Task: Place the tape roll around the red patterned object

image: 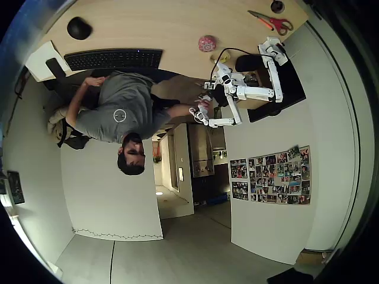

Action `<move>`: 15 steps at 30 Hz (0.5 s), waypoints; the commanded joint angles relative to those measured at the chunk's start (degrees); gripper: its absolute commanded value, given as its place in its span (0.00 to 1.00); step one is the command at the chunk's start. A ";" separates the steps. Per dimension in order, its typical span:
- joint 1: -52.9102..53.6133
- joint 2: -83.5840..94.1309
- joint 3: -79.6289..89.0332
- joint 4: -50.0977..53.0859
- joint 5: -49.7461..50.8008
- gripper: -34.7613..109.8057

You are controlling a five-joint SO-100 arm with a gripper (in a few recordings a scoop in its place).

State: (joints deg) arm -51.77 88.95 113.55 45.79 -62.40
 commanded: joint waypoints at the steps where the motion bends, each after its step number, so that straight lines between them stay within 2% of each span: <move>1: -0.79 3.25 2.46 -1.67 0.09 0.49; 8: -1.05 1.41 1.76 -3.78 0.53 0.40; 13: -1.23 0.88 -0.18 -6.59 1.05 0.30; 15: -1.32 0.26 -0.53 -6.94 0.97 0.29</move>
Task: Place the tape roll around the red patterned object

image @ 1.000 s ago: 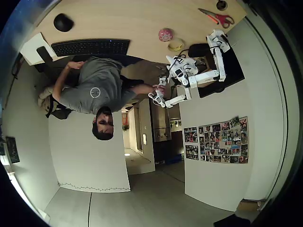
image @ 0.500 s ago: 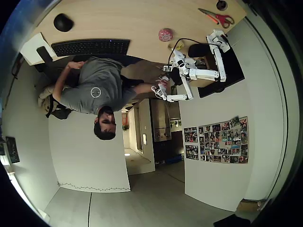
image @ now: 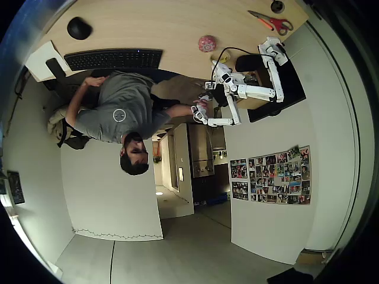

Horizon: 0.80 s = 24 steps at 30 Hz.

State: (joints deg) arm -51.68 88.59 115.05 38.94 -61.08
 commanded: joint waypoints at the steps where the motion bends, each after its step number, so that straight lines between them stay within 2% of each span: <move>1: -1.49 0.44 -2.11 -0.09 -0.35 0.30; 9: -2.55 -4.83 -2.29 -4.66 -0.18 0.33; 12: -2.64 -5.98 -1.85 -6.24 0.88 0.30; 14: -2.64 -6.06 -1.67 -6.94 0.97 0.24; 16: -2.29 -5.71 -1.32 -7.29 0.97 0.24; 24: -2.20 0.09 -2.72 -1.93 2.72 0.24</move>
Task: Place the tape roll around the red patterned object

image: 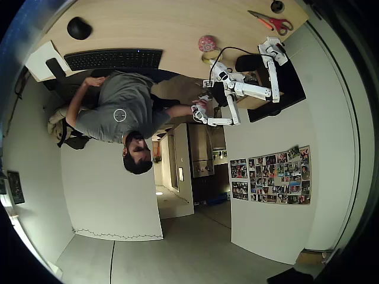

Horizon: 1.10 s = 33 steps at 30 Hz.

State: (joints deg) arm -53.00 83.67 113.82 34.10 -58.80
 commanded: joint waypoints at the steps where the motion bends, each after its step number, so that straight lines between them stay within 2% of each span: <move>1: -1.05 6.77 -1.76 4.66 0.97 0.24; 7: -1.49 20.13 -2.29 15.47 0.53 0.24; 12: -0.97 29.18 -7.21 28.39 -0.35 0.24; 19: 6.42 42.89 -6.24 38.14 -9.49 0.24; 23: 11.95 56.69 3.60 37.79 -15.21 0.24; 26: 14.94 65.48 14.50 32.70 -18.11 0.24; 33: 19.16 67.15 27.25 21.97 -18.90 0.24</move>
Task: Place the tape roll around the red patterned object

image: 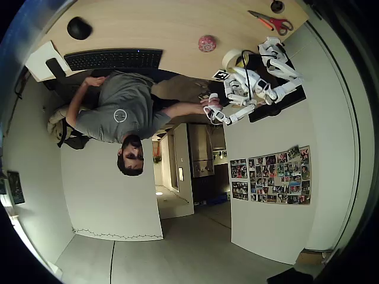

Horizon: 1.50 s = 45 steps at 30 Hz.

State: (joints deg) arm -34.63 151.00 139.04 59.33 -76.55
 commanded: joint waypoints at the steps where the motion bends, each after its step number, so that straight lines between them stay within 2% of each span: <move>1: 1.41 -2.29 2.20 -4.75 -0.97 0.24; 8: 5.36 -17.58 3.60 -13.80 2.11 0.24; 14: 4.22 -27.77 2.99 -23.82 5.27 0.24; 23: 0.09 -42.80 -10.11 -29.18 8.35 0.24; 27: -0.62 -47.20 -16.26 -27.25 8.96 0.24; 31: -0.53 -53.53 -17.84 -34.54 9.32 0.24; 36: -0.70 -59.59 -23.47 -33.22 11.16 0.24; 37: -0.70 -59.59 -23.20 -33.57 11.16 0.25; 42: -0.79 -58.62 -22.85 -31.20 10.99 0.45; 45: -0.97 -58.80 -24.17 -28.56 10.28 0.50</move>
State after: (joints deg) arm -34.80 90.62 117.51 28.48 -65.13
